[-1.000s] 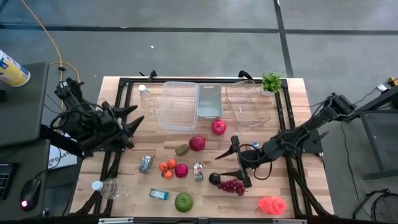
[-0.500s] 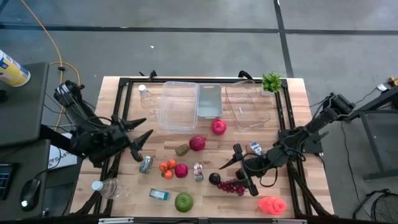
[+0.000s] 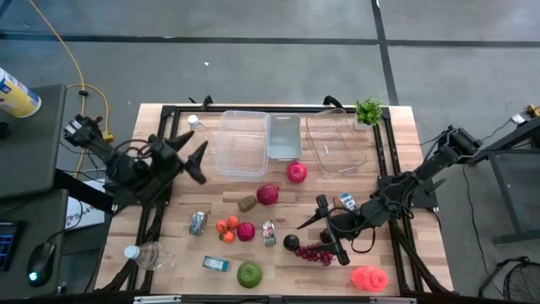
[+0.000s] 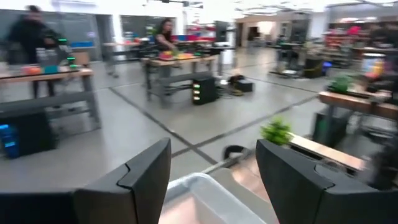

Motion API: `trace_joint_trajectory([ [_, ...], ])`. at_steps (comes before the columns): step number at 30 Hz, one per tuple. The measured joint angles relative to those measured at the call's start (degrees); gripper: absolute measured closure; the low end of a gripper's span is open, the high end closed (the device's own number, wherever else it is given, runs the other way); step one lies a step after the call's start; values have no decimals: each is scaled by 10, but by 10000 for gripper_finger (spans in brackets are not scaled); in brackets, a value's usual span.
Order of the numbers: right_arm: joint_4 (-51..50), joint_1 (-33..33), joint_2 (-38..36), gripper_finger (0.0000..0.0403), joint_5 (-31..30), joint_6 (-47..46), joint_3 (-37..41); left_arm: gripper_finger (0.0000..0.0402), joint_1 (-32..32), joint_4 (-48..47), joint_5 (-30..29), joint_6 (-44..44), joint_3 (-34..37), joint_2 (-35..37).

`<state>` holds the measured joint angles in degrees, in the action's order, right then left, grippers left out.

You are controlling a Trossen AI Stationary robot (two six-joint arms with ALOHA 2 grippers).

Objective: Pick & Place Food Item
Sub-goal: Put the top transparent water bottle into the left transparent bin

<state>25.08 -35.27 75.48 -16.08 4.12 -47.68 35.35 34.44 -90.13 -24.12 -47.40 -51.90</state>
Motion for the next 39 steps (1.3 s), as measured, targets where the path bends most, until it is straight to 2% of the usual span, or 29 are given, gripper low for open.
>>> trace_joint_trajectory([
  [4, -8, 0, 0, 151, 2, -7, 0, 172, -57, -17, 3, 14, 0, -22],
  [13, -14, 0, 0, 151, 16, -13, 0, 172, -120, -33, 87, 22, 0, -100],
  [19, -23, 0, 0, 151, 32, -16, 0, 172, -95, -41, 122, 56, 0, -91],
  [25, -24, 0, 0, 151, 32, -39, 0, 172, -29, -116, 145, 70, -1, -35],
  [28, -24, 0, 0, 151, 32, -45, 0, 172, 2, -217, 220, 140, -1, 3],
  [30, -25, 0, 0, 151, 32, -46, 0, 172, 3, -309, 318, 214, -1, 30],
  [33, -23, 0, 0, 151, 32, -46, 0, 172, -32, -427, 469, 306, -1, 54],
  [35, -22, 0, 0, 151, 32, -46, 0, 172, -64, -475, 494, 351, -1, 56],
  [39, -22, 0, 0, 151, 32, -46, 0, 172, -124, -524, 493, 390, -3, 61],
])
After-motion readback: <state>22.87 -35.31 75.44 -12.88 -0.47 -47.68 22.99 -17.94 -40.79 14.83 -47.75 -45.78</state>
